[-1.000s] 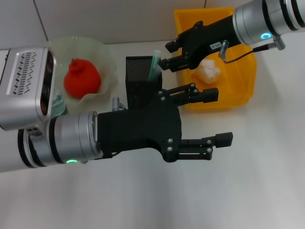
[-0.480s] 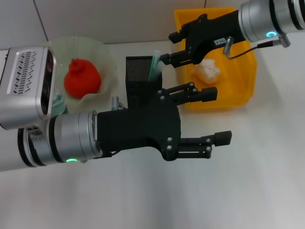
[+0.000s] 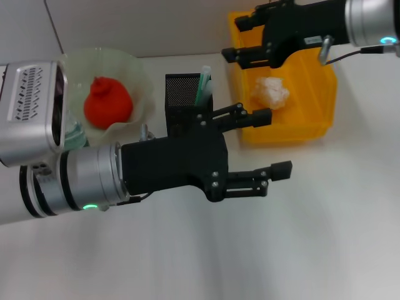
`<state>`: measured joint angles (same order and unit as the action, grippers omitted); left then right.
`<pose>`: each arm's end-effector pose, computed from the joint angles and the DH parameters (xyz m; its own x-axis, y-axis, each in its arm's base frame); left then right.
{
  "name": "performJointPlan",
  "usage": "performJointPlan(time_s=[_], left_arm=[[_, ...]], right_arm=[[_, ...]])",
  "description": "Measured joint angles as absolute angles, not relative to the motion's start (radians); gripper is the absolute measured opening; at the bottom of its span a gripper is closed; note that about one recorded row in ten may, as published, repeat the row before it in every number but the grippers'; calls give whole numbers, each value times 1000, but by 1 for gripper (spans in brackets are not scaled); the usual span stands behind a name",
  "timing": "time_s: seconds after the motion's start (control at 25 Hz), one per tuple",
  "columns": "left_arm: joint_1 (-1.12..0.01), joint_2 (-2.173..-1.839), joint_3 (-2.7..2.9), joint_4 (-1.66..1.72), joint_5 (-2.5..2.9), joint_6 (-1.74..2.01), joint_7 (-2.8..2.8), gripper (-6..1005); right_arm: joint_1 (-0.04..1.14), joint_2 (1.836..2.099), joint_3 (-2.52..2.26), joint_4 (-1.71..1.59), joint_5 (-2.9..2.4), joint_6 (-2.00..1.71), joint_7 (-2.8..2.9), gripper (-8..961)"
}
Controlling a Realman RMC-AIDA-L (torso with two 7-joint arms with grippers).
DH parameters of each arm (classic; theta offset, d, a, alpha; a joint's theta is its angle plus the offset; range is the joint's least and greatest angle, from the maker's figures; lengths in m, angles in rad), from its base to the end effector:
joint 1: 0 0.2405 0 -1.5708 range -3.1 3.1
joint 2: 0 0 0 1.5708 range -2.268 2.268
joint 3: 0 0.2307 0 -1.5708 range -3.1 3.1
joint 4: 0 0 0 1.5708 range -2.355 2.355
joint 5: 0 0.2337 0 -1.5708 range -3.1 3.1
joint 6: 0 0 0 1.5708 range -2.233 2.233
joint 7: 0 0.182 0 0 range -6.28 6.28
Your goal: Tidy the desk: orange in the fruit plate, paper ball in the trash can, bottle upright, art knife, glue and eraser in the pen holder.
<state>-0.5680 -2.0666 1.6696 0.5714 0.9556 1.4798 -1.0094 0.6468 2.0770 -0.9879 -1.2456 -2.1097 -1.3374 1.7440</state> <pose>-0.1056 0.3137 -0.0914 0.6467 0.0156 0.7626 0.0464 -0.9987 -0.0190 0.1157 0.4352 0.0450 0.9702 -0.0481 -0.2374 -0.1595 -0.8643 -0.4771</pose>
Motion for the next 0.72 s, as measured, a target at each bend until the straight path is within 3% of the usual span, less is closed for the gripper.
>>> performJointPlan(time_s=[0.16, 0.44, 0.72], left_arm=[[-561, -2064, 1665, 570, 956, 1469, -1010, 815], [-541, -2053, 1642, 566, 956, 1444, -1011, 815], [-528, -2032, 1620, 565, 956, 1419, -1009, 815]], right_arm=[[600, 2077, -987, -1287, -2056, -1337, 1723, 620], [497, 2078, -989, -1360, -1966, -1339, 1678, 761], [431, 2078, -989, -1381, -1923, -1364, 1648, 786]])
